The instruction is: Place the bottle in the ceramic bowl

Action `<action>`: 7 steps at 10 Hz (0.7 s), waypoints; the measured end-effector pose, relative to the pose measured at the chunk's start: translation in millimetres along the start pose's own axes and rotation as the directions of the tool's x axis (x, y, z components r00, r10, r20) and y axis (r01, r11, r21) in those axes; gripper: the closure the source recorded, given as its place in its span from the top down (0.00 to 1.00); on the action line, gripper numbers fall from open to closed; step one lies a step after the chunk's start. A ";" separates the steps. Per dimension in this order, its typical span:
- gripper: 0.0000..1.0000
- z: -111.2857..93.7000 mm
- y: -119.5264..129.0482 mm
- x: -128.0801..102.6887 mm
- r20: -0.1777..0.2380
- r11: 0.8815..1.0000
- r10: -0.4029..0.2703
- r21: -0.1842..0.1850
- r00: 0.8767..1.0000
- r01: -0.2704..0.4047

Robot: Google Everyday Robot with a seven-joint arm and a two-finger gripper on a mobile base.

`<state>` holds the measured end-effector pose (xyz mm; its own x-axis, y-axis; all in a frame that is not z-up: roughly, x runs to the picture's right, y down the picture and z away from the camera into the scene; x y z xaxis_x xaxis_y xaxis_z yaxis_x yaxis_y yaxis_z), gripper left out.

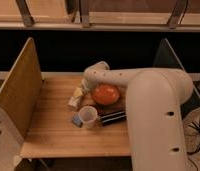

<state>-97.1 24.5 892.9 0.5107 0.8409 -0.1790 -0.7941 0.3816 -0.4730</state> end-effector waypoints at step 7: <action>0.75 -1.4 29.4 -10.0 0.009 0.996 -0.085 0.027 0.996 0.085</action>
<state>-125.1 26.8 879.5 0.5736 0.8087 -0.1303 -0.7564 0.4618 -0.4633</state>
